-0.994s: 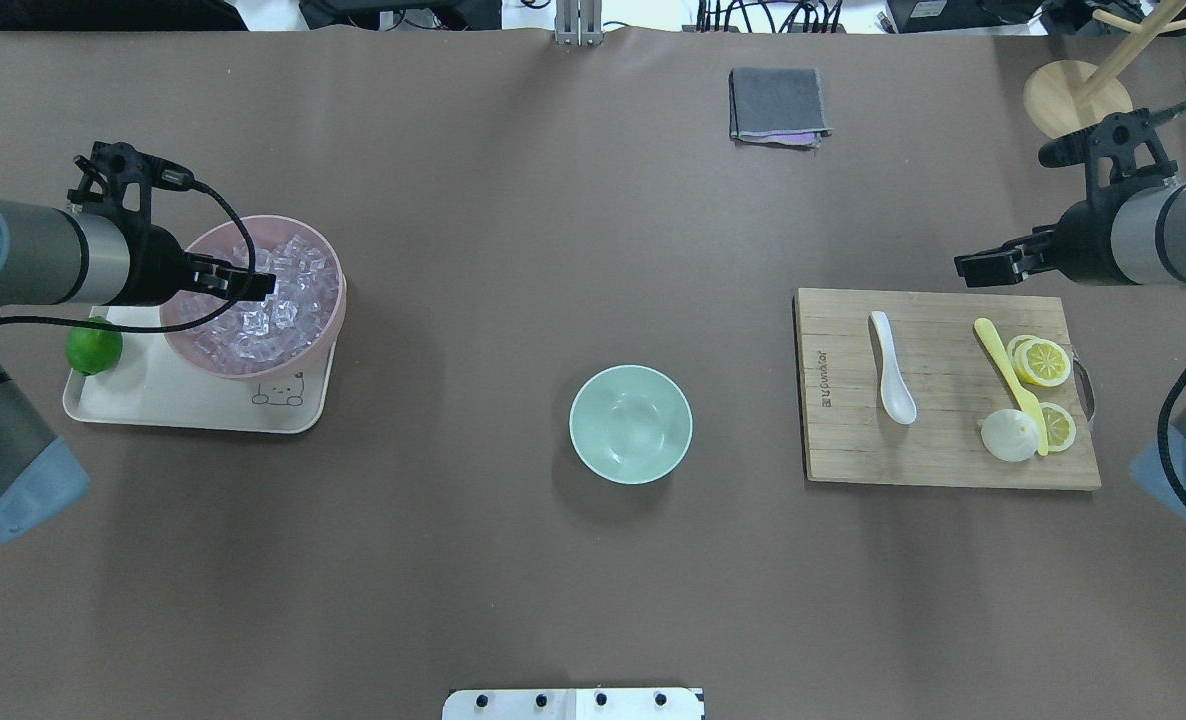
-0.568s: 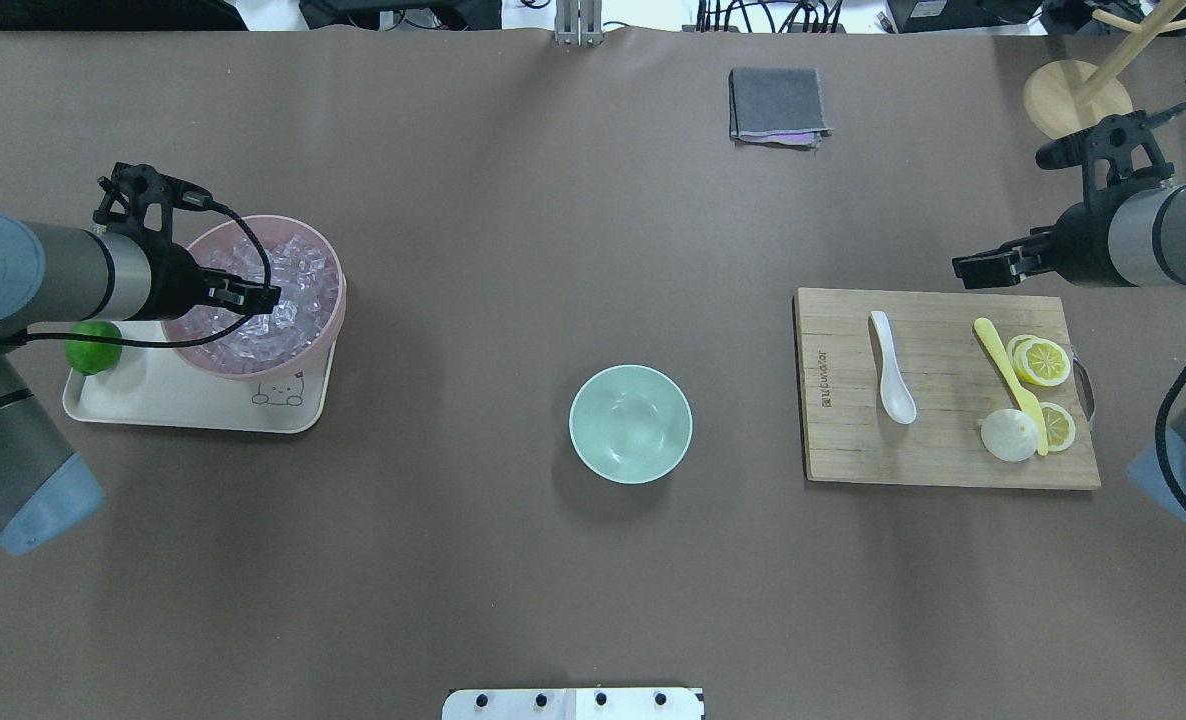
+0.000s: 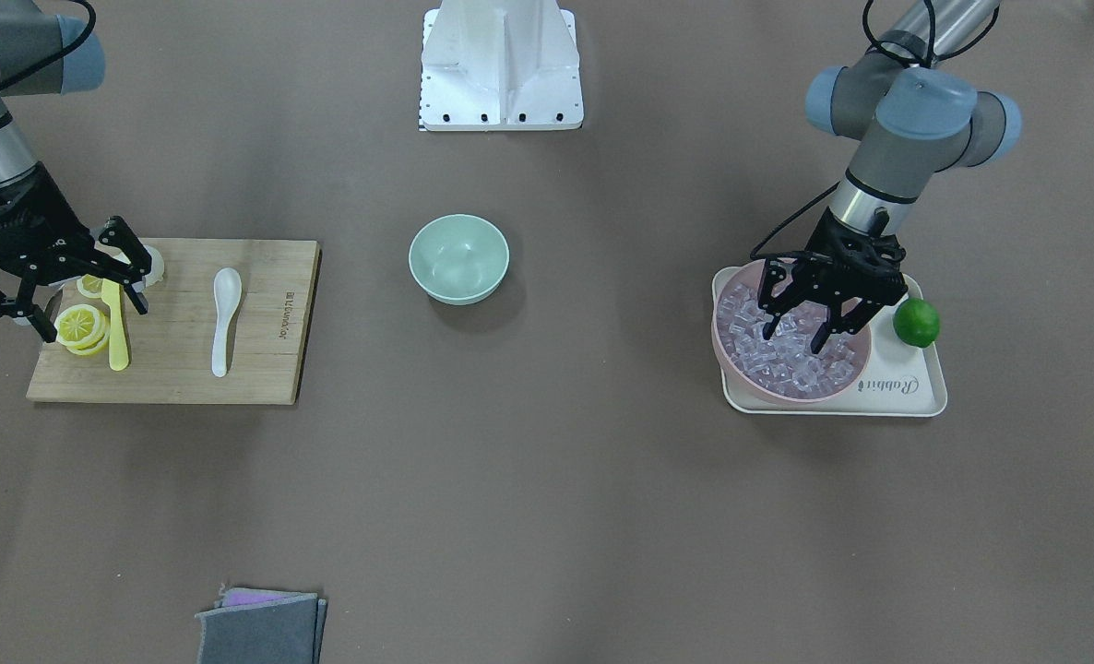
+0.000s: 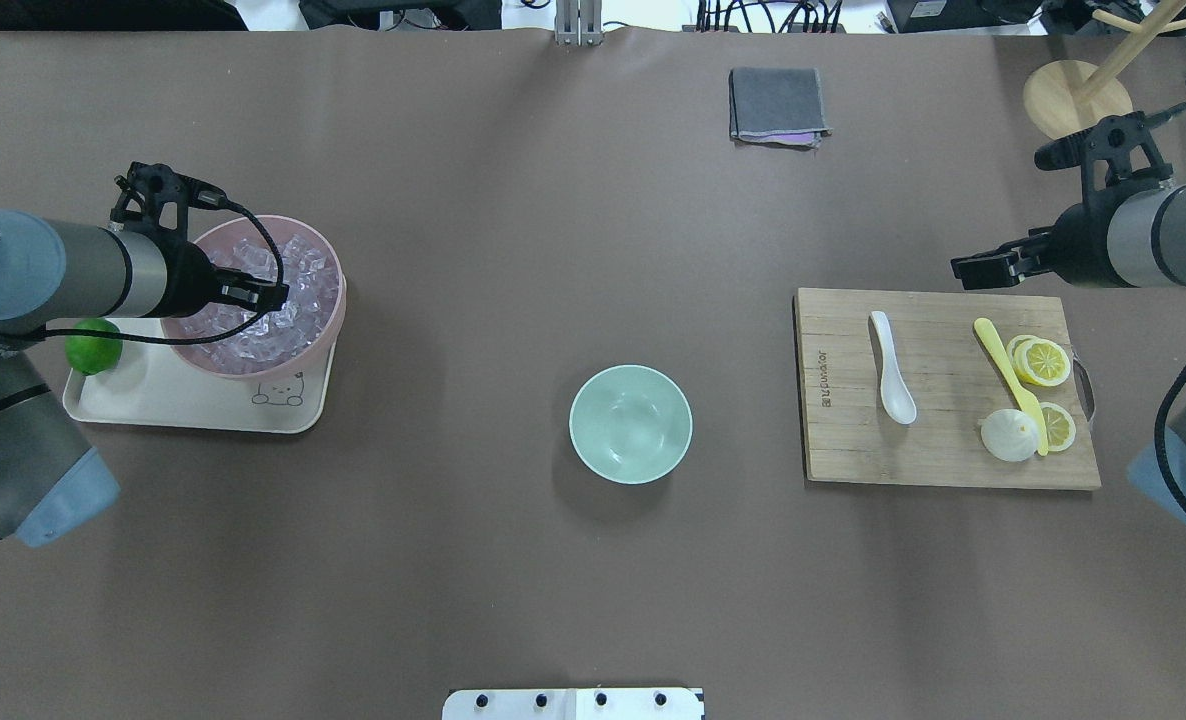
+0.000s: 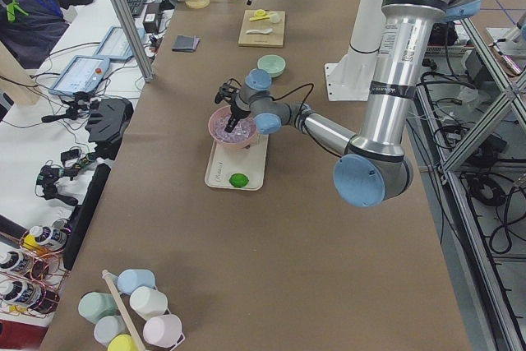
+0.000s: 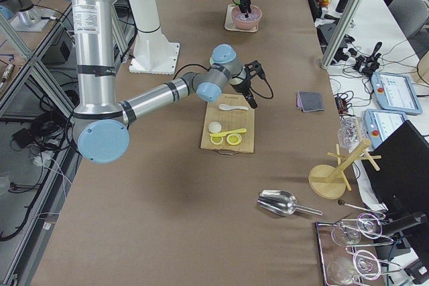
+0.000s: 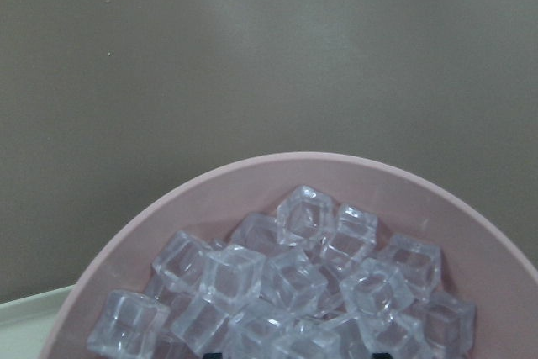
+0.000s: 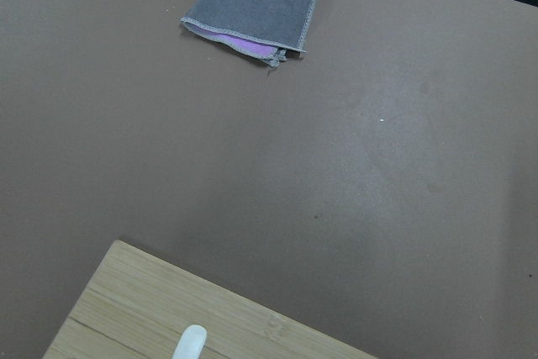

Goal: Put spoon and ice into bowl

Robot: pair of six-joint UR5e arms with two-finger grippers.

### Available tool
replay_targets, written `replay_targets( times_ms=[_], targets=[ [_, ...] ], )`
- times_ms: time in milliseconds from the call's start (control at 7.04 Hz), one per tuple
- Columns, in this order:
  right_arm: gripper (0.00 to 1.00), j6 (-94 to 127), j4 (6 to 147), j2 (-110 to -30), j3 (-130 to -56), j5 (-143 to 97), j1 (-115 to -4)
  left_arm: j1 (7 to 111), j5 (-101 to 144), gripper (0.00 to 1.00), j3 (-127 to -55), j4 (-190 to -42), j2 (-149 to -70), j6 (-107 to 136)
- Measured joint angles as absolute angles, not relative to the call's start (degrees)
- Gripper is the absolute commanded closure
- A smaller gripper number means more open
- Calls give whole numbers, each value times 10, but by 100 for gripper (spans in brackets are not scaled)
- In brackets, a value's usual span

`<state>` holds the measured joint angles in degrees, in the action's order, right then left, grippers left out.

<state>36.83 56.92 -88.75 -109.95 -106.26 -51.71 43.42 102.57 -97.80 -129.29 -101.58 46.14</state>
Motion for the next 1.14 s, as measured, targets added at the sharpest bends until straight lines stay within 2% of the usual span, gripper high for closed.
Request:
replay_targets(
  times_ms=[284,568,1136],
  targets=[
    [0,368,569,-888,-1099,-1063,-517,434,1026,38,-969,-1293,-1025,461],
    [0,368,569,-888,-1100,-1063,-517,434,1026,44,-968,-1293,-1026,461],
    [0,368,569,-887,-1099,-1063,-517,434,1026,79,-970,-1294,-1025,461]
  ],
)
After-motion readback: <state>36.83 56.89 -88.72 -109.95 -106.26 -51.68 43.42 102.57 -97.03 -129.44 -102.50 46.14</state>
